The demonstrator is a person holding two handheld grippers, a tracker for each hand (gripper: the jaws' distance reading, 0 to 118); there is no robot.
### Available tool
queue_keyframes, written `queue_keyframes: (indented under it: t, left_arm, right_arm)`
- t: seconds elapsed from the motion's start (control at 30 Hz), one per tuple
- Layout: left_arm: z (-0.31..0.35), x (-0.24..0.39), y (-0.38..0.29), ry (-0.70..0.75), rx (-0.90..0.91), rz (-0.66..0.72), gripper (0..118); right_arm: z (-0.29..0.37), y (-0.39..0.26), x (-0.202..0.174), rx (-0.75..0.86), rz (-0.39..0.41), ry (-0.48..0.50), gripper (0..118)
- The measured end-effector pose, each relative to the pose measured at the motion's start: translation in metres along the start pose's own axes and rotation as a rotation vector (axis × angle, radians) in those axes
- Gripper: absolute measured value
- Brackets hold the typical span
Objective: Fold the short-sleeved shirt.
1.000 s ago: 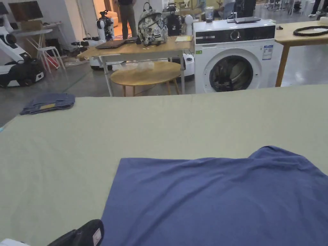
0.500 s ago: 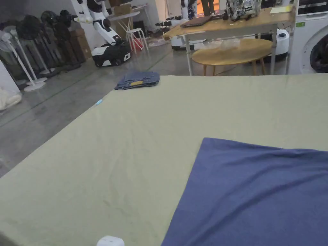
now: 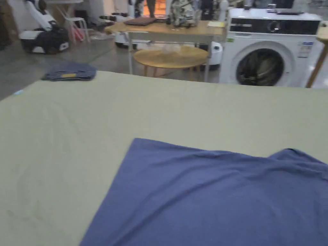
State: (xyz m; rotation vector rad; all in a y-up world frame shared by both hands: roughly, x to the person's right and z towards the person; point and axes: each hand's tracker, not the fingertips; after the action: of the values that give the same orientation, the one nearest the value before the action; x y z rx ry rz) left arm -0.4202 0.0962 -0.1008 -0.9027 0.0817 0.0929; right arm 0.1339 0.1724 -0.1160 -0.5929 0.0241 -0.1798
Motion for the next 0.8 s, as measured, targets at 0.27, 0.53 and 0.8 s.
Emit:
queue_keyframes:
  t: [0.27,0.53,0.8]
  left_arm:
    - [0.005,0.008,0.007,-0.007,-0.024,-0.03,3]
    - [0.012,0.015,0.012,0.002,-0.036,-0.015,3]
    - [0.029,0.019,0.012,0.008,0.026,-0.035,1]
  right_arm:
    - [-0.01,-0.03,0.043,-0.143,-0.051,-0.137,67]
    - [-0.058,-0.039,0.062,-0.174,-0.18,-0.119,63]
    - [-0.043,-0.025,0.049,-0.21,-0.071,-0.159,1]
